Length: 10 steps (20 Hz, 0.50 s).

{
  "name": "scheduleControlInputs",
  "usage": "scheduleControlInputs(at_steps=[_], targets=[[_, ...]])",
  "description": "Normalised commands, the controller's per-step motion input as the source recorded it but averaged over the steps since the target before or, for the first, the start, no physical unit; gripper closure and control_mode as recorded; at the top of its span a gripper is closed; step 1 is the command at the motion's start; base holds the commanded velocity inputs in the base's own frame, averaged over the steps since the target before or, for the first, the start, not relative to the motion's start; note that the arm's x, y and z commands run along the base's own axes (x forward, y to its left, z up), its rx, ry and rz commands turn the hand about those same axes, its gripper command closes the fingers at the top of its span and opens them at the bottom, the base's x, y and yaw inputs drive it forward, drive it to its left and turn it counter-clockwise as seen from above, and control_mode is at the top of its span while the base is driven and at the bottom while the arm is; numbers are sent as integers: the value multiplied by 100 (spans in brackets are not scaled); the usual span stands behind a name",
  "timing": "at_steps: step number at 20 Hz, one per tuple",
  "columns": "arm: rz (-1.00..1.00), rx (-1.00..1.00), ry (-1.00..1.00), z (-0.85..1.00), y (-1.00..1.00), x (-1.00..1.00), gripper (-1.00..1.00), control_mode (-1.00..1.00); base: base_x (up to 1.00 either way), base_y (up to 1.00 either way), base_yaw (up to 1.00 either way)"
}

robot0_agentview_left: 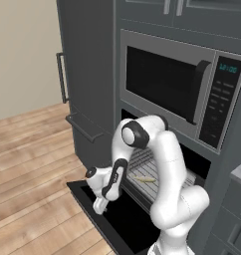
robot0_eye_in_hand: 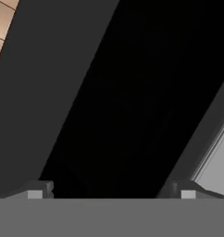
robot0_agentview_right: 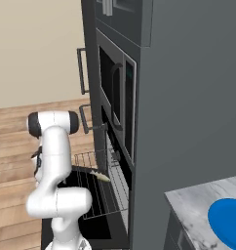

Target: Place the fish on the rack of the oven, and slide the rack back inside. Close the oven door.

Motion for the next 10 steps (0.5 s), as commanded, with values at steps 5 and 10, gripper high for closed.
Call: scheduleControlInputs(at_steps=[5, 10], targets=[[-10, -8, 0, -19, -16, 20, -100, -100, 0, 0, 0], [-11, -8, 0, -9, -22, 20, -100, -100, 0, 0, 0]])
